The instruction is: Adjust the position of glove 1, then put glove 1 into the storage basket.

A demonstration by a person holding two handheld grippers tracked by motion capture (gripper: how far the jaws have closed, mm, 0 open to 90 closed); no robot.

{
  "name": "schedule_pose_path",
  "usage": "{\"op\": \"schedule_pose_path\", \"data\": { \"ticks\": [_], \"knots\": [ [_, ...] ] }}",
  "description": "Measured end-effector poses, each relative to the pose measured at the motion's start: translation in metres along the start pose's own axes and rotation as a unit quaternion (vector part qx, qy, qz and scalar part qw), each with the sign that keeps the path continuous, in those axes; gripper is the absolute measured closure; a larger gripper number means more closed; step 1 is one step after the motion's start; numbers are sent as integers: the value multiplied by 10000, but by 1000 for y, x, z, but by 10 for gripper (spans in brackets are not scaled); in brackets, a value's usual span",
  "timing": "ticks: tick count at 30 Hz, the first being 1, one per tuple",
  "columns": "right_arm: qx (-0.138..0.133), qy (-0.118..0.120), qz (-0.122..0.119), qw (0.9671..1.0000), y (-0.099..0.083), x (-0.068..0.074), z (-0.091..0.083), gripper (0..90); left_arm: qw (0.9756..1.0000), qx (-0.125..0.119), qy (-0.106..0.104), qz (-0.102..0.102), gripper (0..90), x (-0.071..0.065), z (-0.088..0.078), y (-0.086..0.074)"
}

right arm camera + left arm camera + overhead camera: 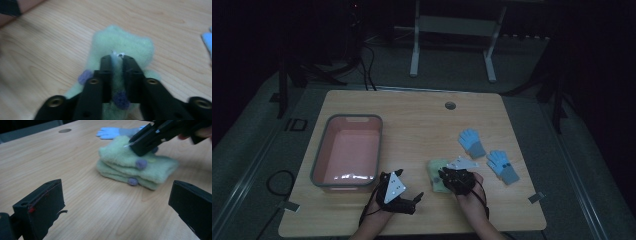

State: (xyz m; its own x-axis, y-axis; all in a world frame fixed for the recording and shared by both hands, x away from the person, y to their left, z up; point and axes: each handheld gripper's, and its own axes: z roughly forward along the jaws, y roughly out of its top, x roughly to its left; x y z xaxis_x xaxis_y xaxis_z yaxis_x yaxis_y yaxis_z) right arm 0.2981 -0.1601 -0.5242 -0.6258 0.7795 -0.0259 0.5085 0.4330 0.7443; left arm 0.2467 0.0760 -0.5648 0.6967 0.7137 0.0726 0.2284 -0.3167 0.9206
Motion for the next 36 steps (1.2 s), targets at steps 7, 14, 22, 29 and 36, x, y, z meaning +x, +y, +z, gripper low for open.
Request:
{"op": "schedule_pose_path", "data": {
  "ticks": [7,14,22,29,36],
  "knots": [
    [-213,280,-76,9994,13,-16,-13,478,9982,-97,37,587,4,-4,2,2],
    [-280,917,48,9954,24,-38,-11,181,9972,281,-685,-48,56,-2,1,16],
    [-379,1289,1,9909,32,-54,-12,142,9906,307,-1328,116,25,-11,7,32],
    [-194,1459,17,9891,39,-61,-7,145,9843,423,-1365,1037,112,-26,25,55],
    [122,1752,-16,9844,41,-64,17,322,9689,814,-1612,1693,236,-34,46,54]
  ]
}}
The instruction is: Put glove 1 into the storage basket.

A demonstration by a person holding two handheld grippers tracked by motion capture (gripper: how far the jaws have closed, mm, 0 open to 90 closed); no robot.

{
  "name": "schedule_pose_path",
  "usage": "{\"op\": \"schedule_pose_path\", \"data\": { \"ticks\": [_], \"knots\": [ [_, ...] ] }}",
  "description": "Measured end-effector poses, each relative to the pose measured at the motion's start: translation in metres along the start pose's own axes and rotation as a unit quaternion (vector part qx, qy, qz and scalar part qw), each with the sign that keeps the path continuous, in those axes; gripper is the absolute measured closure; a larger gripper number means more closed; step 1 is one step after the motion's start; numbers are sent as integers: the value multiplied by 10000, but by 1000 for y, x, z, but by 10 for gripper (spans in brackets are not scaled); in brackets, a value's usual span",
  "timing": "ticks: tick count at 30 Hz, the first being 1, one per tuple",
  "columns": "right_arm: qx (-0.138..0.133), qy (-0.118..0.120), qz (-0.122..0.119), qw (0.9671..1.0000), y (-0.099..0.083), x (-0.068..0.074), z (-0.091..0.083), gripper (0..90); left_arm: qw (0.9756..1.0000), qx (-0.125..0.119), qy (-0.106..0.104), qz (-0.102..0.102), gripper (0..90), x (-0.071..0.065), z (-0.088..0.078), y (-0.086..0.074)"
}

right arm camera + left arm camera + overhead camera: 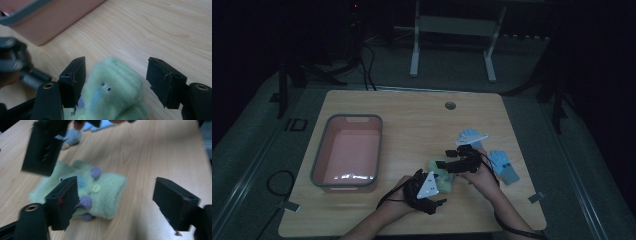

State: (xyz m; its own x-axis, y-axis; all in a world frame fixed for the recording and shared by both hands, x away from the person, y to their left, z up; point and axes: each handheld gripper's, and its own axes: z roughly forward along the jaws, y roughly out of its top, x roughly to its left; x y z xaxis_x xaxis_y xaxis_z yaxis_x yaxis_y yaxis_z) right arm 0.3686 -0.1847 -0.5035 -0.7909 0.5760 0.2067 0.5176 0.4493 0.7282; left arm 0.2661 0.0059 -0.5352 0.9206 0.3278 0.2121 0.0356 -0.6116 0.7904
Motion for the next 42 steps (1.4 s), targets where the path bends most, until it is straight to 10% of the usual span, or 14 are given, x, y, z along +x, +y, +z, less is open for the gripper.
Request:
{"op": "schedule_pose_path", "data": {
  "ticks": [9,17,24,29,42],
  "knots": [
    [459,146,166,9987,-7,-13,30,307,9979,466,-56,451,424,4,23,-7],
    [658,250,352,9969,-17,-17,39,480,9959,650,188,594,495,5,33,-8],
    [673,295,355,9967,-17,-17,39,587,9973,653,188,287,682,12,33,-7],
    [505,403,661,9957,-13,-19,29,732,9976,693,39,8,740,24,22,5],
    [81,468,650,9968,27,-9,4,739,9965,716,365,247,743,41,-16,36]
  ]
}}
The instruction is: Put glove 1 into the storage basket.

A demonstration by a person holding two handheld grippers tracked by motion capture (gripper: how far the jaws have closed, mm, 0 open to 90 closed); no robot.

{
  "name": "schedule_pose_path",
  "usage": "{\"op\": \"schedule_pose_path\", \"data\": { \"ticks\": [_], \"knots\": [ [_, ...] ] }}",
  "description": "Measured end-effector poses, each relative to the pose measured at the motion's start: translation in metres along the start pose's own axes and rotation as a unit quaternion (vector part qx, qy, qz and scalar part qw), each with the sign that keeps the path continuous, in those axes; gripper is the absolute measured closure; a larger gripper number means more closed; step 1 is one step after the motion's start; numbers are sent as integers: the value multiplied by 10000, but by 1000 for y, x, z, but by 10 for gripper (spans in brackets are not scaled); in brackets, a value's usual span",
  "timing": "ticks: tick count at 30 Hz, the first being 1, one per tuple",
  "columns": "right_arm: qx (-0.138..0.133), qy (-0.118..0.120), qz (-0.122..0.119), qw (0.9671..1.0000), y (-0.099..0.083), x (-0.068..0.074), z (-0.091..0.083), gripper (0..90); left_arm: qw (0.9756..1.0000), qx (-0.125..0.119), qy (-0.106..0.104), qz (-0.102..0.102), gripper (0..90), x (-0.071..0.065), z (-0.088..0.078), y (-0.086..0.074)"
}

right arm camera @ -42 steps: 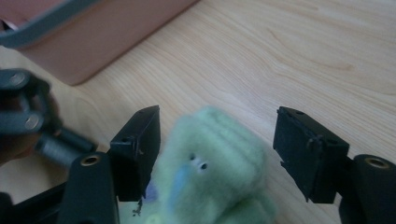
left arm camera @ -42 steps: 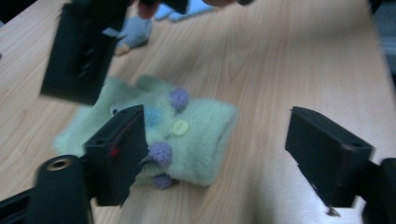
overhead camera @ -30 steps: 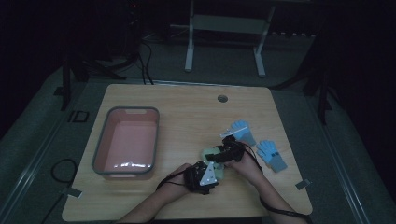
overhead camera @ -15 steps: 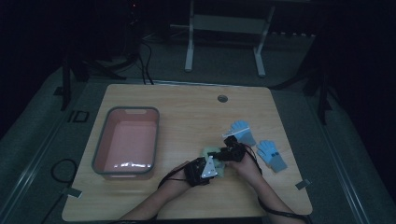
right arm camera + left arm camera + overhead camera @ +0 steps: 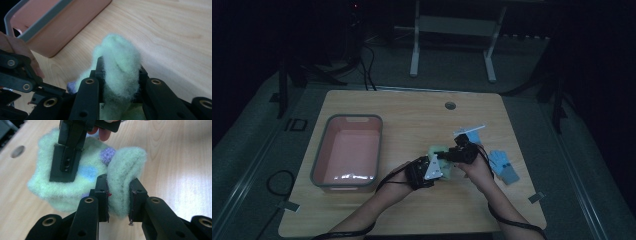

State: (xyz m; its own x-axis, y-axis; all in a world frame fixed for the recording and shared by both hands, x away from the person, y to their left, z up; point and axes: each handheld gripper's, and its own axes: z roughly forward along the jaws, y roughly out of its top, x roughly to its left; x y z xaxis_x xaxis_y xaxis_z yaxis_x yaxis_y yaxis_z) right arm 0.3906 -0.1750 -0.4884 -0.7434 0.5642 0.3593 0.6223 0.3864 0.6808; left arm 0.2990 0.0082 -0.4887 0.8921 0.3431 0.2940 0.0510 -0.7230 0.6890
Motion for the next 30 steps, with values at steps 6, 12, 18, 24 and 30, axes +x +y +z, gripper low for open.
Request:
{"op": "schedule_pose_path", "data": {
  "ticks": [6,12,18,24,30],
  "knots": [
    [-94,-43,-175,9998,14,13,-1,740,9998,131,122,124,746,8,-20,4],
    [-222,18,-242,9995,28,24,0,742,9992,211,265,232,748,18,-40,8],
    [-378,93,-402,9984,55,41,-3,742,9984,196,457,262,750,29,-61,9],
    [-413,105,-475,9980,68,50,2,742,9978,245,565,252,750,35,-72,4],
    [-376,214,-547,9976,82,63,17,742,9973,308,652,165,750,42,-89,-12]
  ]
}}
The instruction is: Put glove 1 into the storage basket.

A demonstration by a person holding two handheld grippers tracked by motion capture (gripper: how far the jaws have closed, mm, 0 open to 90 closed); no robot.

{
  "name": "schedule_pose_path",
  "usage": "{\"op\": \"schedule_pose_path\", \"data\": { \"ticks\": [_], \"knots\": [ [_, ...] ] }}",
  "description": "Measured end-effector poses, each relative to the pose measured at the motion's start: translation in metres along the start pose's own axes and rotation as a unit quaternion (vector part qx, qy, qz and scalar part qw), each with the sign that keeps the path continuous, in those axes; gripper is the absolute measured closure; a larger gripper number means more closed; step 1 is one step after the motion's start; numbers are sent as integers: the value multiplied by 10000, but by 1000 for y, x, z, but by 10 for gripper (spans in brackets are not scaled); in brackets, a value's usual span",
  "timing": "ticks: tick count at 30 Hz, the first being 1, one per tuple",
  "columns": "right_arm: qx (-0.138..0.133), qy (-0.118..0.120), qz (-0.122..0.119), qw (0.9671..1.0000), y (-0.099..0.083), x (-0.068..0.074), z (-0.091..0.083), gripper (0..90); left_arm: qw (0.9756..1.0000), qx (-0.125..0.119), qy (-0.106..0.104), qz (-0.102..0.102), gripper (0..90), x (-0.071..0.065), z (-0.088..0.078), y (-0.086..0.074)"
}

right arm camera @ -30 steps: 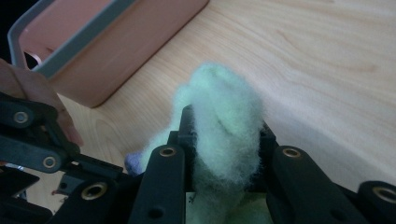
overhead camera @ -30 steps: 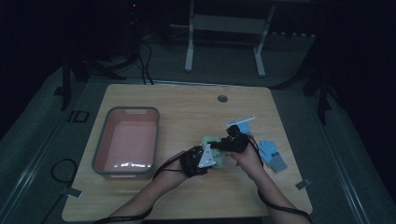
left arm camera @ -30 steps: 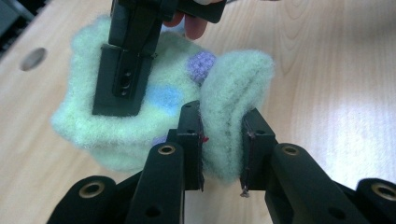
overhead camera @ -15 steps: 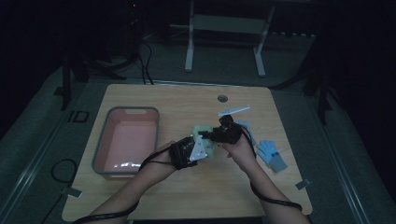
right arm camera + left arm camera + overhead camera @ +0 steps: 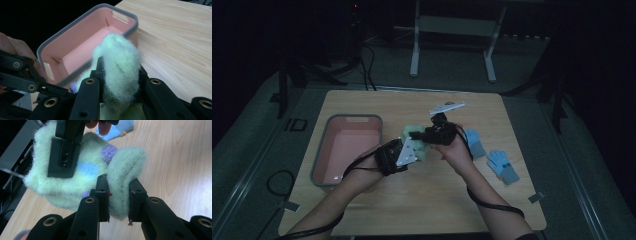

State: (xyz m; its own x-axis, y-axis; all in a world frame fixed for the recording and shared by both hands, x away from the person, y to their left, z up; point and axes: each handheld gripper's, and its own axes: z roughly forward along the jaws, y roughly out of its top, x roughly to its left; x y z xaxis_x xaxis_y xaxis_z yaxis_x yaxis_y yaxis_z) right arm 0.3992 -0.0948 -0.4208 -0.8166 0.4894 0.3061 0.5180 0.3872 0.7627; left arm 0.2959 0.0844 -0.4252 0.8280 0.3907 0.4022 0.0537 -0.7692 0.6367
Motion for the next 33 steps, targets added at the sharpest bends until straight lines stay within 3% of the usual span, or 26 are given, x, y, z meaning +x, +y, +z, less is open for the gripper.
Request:
{"op": "schedule_pose_path", "data": {
  "ticks": [12,18,25,26,33],
  "knots": [
    [106,269,-202,9994,25,30,47,741,9993,192,206,-265,749,12,-34,-45],
    [275,373,-332,9984,37,50,81,741,9977,284,307,-530,750,16,-50,-75],
    [363,368,-495,9974,44,67,111,741,9955,452,347,-759,749,23,-62,-103],
    [374,411,-459,9974,47,71,121,740,9953,483,368,-756,749,23,-64,-106],
    [486,489,-433,9967,48,80,146,740,9935,639,381,-863,749,24,-67,-125]
  ]
}}
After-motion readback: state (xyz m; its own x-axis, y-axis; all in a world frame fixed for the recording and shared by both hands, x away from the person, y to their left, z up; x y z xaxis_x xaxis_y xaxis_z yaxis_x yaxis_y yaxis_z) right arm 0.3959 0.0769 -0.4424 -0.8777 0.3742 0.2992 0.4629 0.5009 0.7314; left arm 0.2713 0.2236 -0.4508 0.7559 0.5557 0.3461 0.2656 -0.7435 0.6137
